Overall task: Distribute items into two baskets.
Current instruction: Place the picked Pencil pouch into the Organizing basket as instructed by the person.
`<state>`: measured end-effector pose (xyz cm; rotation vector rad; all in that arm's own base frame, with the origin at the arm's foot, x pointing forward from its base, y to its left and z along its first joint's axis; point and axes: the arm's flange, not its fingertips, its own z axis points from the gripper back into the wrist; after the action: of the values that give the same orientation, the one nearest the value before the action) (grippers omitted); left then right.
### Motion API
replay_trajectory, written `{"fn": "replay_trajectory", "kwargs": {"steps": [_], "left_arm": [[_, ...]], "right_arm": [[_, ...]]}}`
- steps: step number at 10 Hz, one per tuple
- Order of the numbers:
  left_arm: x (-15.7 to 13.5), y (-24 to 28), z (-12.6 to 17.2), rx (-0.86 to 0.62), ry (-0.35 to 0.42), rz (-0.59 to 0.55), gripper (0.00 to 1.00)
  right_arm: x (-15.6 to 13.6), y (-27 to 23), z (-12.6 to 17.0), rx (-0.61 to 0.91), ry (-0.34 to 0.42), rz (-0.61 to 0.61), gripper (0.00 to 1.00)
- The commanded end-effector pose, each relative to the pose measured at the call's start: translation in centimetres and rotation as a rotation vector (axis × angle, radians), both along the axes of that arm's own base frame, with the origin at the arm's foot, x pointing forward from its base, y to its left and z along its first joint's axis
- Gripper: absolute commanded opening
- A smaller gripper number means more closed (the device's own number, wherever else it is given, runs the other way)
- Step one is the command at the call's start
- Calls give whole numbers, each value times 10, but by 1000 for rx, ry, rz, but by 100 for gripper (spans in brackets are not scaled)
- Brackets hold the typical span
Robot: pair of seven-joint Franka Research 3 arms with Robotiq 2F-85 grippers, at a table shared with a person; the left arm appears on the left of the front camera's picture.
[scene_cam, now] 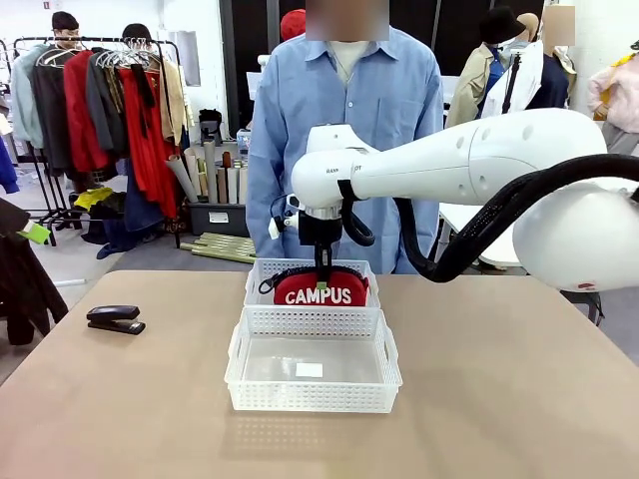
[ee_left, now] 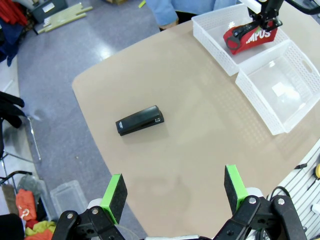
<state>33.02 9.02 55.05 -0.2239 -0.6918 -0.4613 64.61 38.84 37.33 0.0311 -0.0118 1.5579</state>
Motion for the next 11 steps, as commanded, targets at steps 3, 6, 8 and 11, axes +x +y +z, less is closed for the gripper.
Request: {"fn": "replay_trajectory", "kwargs": {"steps": [3,6,8,11], "left_arm": [[0,1,0,3,1,1,100],[0,1,0,3,1,1,100],[0,1,0,3,1,1,100],[0,1,0,3,1,1,100]], "right_arm": [[0,0,0,-1,-1,-4,0],[0,0,0,-1,-1,-4,0],[0,-1,-3,-4,3,-1,0],[2,-5,-13,53,-18,-36,26]]}}
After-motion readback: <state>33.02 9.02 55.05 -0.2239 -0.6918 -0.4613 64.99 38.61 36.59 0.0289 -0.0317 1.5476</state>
